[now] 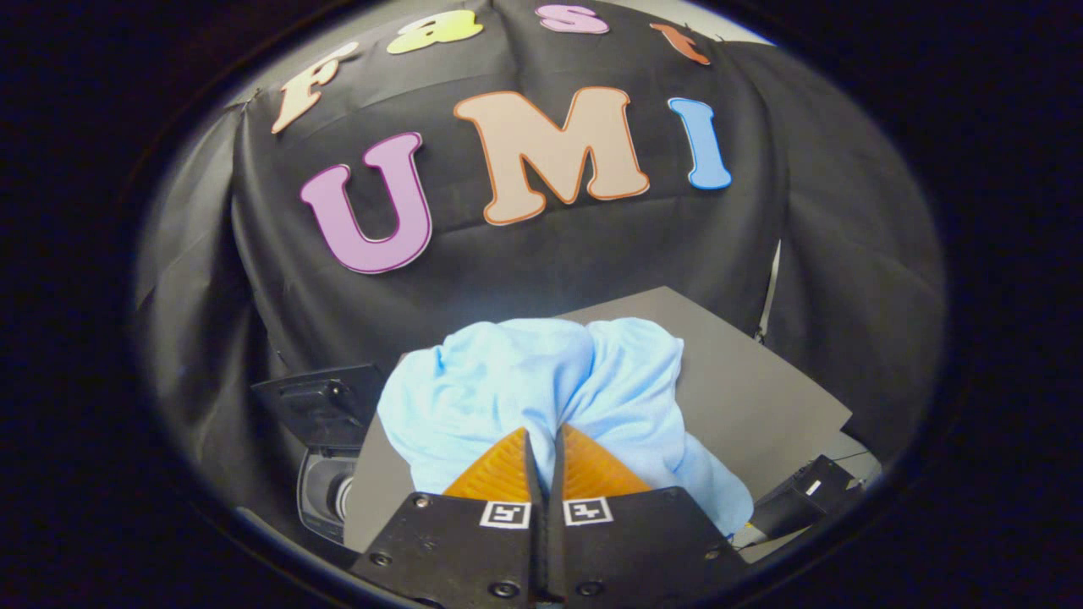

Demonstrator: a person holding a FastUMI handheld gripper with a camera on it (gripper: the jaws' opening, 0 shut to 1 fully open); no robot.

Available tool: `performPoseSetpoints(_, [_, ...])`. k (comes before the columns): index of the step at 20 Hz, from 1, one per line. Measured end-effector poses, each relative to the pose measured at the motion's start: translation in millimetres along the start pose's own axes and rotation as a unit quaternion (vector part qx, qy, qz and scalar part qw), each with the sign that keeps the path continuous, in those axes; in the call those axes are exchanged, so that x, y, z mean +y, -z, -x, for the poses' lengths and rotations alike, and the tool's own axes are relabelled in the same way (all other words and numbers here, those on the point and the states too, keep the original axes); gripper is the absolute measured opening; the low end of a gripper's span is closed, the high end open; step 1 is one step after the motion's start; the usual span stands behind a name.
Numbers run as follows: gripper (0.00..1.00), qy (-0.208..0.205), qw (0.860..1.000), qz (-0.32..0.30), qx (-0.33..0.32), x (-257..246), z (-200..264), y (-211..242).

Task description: Put the clothes into the washing machine and then close the washing machine lid.

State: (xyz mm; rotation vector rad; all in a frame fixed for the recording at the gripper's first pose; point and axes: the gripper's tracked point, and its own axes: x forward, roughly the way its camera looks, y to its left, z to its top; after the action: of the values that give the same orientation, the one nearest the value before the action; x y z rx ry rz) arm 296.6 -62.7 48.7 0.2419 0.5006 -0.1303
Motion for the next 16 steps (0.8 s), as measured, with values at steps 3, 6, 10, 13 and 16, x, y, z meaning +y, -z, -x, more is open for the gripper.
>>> performPoseSetpoints(3, [0.0,-0.006,1.0,-0.002,-0.026,9,9,-19])
performPoseSetpoints(6, [0.0,-0.015,0.999,0.014,-0.039,37,23,-30])
performPoseSetpoints(10, [0.0,-0.034,0.997,0.033,-0.065,79,36,-52])
performPoseSetpoints(13, [0.0,-0.055,0.995,0.04,-0.077,118,41,-58])
performPoseSetpoints(16, [0.0,-0.078,0.992,0.044,-0.09,160,45,-64])
